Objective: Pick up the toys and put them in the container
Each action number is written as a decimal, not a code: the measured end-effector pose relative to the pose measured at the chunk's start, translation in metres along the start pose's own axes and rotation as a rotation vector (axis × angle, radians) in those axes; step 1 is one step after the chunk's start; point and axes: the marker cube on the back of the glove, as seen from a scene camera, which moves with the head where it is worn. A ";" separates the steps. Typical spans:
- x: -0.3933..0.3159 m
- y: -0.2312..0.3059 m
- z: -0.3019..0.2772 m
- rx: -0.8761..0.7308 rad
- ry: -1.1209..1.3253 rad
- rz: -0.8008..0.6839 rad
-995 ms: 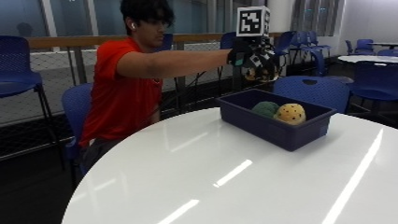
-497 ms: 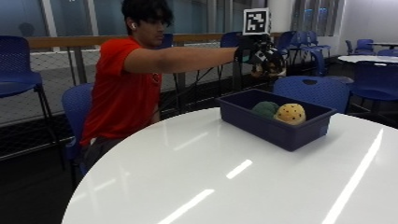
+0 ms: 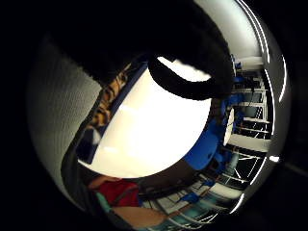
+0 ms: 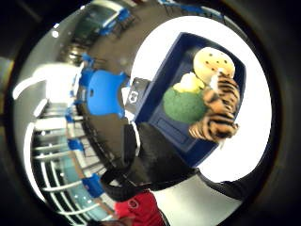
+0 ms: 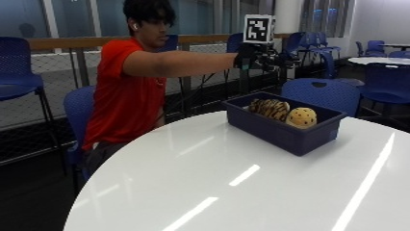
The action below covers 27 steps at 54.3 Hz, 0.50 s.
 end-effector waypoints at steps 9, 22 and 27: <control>0.027 0.014 0.011 -0.008 0.009 0.015; 0.086 0.041 0.051 -0.050 0.037 0.114; 0.100 0.056 0.065 -0.065 0.006 0.111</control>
